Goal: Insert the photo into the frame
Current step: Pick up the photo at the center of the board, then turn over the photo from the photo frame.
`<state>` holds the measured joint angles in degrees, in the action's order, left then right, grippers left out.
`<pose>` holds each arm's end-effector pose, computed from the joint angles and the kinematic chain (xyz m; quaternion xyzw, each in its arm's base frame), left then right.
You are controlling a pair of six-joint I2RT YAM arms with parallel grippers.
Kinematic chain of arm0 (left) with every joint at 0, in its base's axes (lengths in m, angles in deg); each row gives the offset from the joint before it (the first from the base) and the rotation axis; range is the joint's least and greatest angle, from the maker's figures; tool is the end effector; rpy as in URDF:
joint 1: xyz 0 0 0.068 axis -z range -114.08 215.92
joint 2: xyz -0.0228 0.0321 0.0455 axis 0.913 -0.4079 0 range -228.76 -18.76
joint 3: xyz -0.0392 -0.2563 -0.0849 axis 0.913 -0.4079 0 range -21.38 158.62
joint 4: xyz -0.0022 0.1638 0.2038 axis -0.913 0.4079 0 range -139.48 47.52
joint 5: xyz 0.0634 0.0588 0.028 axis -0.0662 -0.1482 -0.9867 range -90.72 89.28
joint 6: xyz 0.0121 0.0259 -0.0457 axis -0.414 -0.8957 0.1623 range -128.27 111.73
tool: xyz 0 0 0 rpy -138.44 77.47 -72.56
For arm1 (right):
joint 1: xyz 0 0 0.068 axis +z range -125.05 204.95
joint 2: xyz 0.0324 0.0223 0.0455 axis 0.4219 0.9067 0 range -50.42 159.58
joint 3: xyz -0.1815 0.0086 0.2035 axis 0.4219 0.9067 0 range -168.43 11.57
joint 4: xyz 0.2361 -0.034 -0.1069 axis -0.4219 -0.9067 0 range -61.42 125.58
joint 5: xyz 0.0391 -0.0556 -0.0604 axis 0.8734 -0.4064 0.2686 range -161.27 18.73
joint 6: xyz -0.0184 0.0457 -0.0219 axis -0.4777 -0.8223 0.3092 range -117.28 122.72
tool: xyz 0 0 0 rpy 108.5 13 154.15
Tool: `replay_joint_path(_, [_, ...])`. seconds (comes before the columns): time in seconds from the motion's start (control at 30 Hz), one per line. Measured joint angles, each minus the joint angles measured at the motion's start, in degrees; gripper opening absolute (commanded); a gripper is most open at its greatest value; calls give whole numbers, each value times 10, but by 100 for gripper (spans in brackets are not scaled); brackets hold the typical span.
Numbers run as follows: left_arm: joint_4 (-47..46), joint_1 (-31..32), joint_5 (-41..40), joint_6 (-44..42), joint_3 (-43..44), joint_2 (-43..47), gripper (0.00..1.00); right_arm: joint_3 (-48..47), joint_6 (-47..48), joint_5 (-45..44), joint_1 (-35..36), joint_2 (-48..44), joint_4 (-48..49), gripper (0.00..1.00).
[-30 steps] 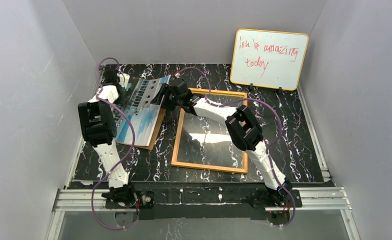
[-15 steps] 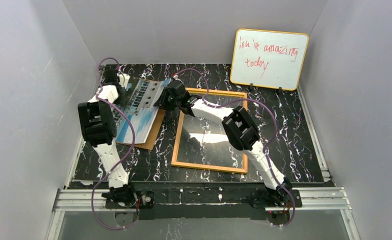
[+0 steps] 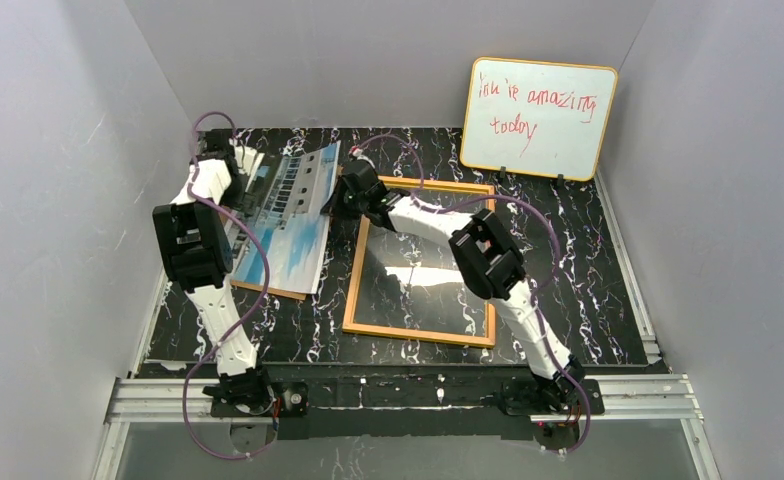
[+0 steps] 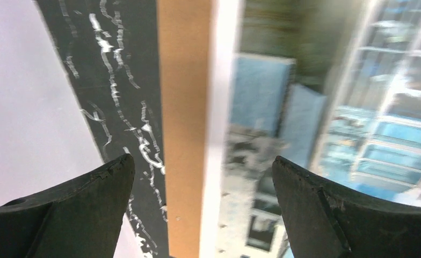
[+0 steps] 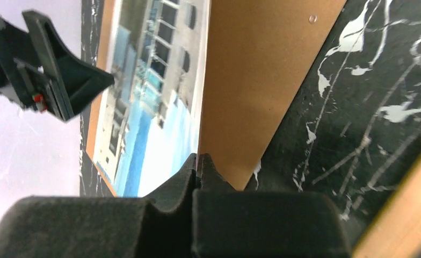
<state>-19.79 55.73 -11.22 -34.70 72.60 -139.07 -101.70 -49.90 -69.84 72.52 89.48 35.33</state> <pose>0.4520 0.0879 0.1962 0.1080 0.9466 0.1745 0.2487 0.3809 0.4180 0.1779 0.0310 0.8514 0.4084 0.3276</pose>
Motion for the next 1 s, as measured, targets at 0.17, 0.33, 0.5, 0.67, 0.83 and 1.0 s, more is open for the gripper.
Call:
replay_joint_path(0.17, [70, -12, 4, 19, 89, -2, 98, 100, 79, -9, -12, -138, -12, 1])
replay_joint_path(0.33, [118, -22, 42, 43, 134, 16, 98, 129, 189, -27, -55, -354, -89, 1])
replay_joint_path(0.5, [144, -17, 88, 55, 87, 56, 98, 35, 293, -142, -84, -485, -250, 1])
replay_joint_path(0.67, [153, -5, 115, 62, 38, 73, 98, 51, 352, -257, -63, -591, -374, 1])
replay_joint_path(0.83, [151, 7, 127, 70, -2, 84, 98, 67, 378, -330, -11, -573, -480, 1])
replay_joint_path(1.0, [140, 14, 127, 70, -24, 103, 98, 16, 407, -376, 82, -426, -570, 1])
